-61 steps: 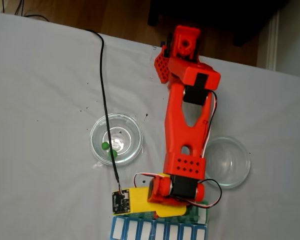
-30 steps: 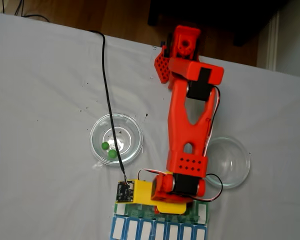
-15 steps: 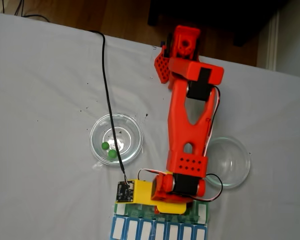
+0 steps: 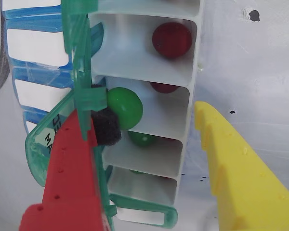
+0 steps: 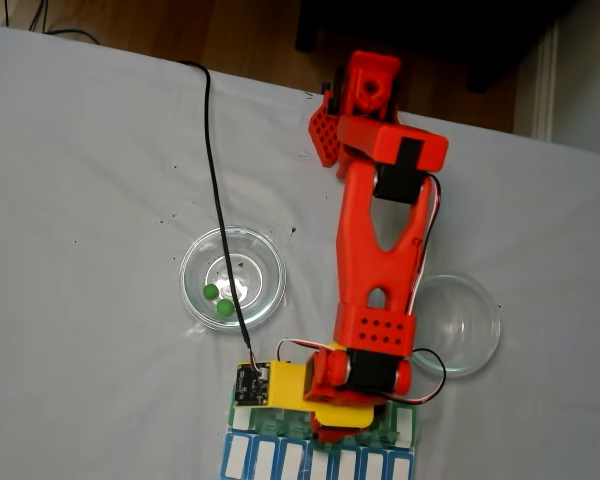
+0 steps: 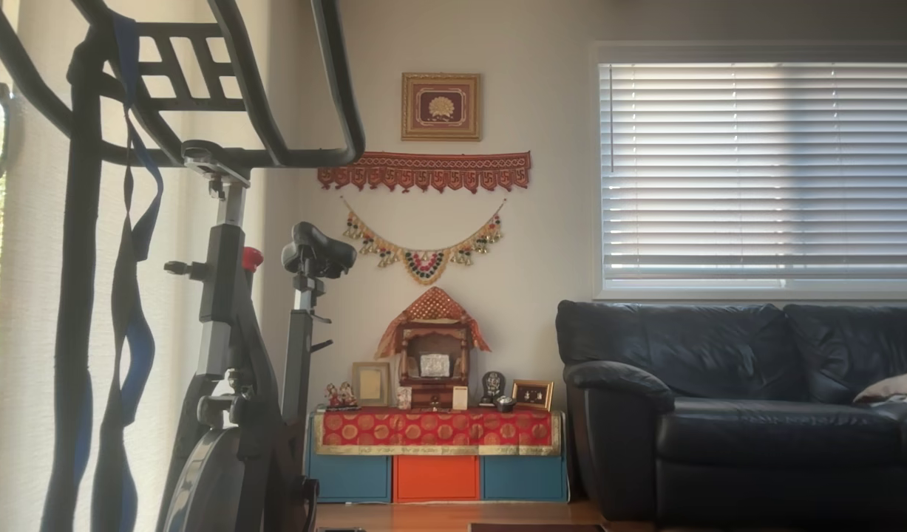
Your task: Sort medicines into box.
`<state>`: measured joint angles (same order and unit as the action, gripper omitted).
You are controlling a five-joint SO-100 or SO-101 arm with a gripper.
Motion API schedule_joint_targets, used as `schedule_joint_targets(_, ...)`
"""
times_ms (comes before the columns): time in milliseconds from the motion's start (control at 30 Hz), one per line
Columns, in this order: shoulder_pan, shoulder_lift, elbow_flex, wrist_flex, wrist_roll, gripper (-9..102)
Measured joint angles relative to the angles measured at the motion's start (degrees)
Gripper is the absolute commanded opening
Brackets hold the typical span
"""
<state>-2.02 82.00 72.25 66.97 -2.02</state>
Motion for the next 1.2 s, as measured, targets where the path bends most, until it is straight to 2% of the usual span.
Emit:
schedule_joint_targets(367, 0.00, 0.00, 0.00, 0.00, -0.70, 30)
schedule_joint_targets(533, 0.00, 0.00, 0.00, 0.09, -0.70, 14)
schedule_joint_targets(633, 0.00, 0.35, 0.00, 0.62, -1.14, 12)
schedule_joint_targets(800, 0.00, 0.35, 0.00, 0.97, -1.23, 21)
schedule_joint_targets(1200, 0.00, 0.35, 0.00, 0.97, -1.23, 23)
